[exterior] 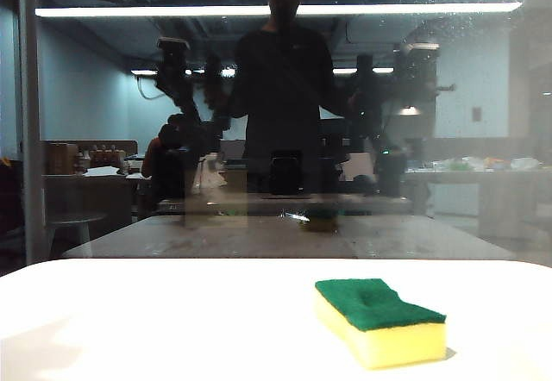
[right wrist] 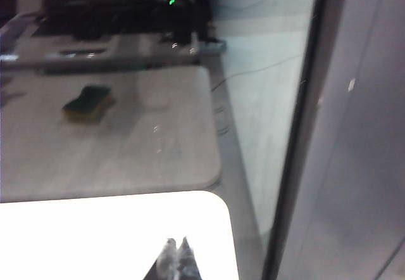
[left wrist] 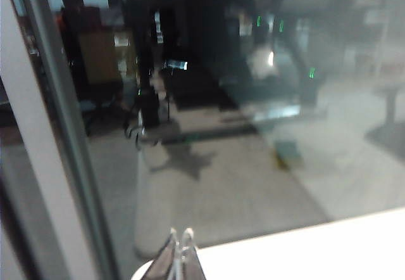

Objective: Reach upward to find where there is water on the glass, pick up the sponge from the table, dry the water, and finally place the sponge back on the table.

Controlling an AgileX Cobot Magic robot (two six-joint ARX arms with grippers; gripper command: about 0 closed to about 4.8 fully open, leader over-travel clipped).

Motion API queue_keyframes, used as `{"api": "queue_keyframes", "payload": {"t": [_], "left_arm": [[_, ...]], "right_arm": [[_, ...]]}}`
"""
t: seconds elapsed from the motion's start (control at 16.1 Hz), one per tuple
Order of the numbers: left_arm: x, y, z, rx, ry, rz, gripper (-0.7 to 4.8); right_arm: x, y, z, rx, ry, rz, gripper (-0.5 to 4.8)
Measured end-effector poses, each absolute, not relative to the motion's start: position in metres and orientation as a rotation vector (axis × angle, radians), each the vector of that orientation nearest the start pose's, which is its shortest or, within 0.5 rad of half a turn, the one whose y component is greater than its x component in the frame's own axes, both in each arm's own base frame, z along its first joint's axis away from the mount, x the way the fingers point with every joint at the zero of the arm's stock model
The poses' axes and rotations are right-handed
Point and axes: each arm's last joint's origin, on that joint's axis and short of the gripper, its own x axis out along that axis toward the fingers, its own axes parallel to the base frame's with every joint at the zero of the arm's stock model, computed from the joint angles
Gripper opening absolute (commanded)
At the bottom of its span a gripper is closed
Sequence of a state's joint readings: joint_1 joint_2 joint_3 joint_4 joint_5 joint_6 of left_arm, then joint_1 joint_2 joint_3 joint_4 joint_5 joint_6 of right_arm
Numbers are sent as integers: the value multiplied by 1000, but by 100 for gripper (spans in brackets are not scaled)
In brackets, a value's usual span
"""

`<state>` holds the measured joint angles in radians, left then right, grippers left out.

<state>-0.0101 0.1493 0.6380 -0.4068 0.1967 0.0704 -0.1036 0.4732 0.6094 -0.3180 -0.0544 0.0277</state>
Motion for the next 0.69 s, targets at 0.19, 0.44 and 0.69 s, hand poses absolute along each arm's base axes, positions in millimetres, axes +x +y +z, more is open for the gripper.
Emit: {"api": "queue_keyframes", "payload": {"t": [0.19, 0.44, 0.69], "left_arm": [[47, -5, 292, 37, -87, -177, -5], [51, -4, 269, 34, -98, -146, -6], [64, -4, 253, 7, -135, -143, -6]], "right_arm": [[104, -9, 285, 42, 175, -37, -6], [92, -8, 251, 43, 168, -36, -6], [82, -6, 217, 37, 87, -28, -6]]}}
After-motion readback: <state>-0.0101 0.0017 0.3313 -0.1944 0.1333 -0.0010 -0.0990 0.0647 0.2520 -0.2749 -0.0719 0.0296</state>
